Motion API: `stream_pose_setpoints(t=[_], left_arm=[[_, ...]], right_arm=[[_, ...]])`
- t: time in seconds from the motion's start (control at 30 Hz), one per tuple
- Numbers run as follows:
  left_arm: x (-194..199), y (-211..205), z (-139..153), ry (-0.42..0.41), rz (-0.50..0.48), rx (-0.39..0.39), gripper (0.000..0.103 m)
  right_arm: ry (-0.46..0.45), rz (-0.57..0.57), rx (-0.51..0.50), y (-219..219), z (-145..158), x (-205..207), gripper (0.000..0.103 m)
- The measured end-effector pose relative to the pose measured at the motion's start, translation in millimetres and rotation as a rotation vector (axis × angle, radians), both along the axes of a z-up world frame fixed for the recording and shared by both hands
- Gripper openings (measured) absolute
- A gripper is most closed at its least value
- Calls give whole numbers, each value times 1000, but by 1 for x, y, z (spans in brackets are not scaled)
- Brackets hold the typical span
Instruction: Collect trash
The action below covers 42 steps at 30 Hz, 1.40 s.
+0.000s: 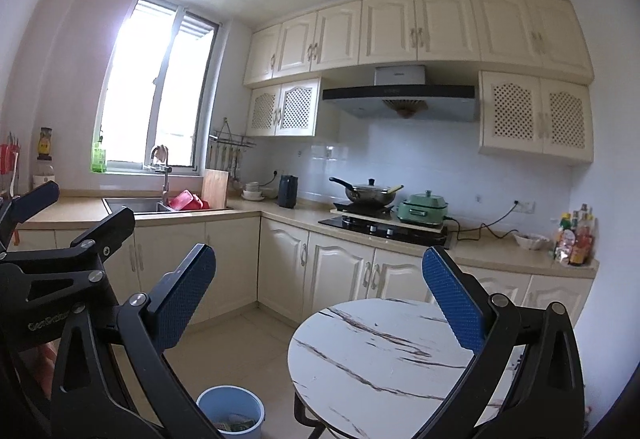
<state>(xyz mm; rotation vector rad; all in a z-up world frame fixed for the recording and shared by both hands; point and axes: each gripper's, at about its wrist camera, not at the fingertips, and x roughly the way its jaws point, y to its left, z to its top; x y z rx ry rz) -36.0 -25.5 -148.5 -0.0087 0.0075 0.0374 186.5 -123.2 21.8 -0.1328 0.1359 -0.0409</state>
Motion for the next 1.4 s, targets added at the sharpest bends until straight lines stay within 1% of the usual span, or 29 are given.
stream_pose_setpoints(t=[0.17, 0.2, 0.37, 0.6, 0.97, 1.17, 1.4], left_arm=[[0, 2, -4, 6, -9, 10, 103], [8, 2, -1, 8, -11, 10, 103], [19, 2, 5, 21, -19, 13, 102], [36, 6, 20, 42, -30, 14, 102], [48, 22, 46, 59, -43, 14, 103], [50, 28, 49, 61, -46, 15, 102], [58, 38, 64, 64, -50, 18, 102]], right_arm=[[9, -7, 19, -8, -5, -2, 103], [12, -10, 18, -9, -6, -1, 103], [31, -13, 25, -16, -10, -2, 103], [45, -20, 28, -21, -15, -2, 103], [57, -23, 32, -25, -16, 0, 103], [56, -23, 32, -26, -16, 0, 103], [62, -24, 34, -27, -17, 3, 103]])
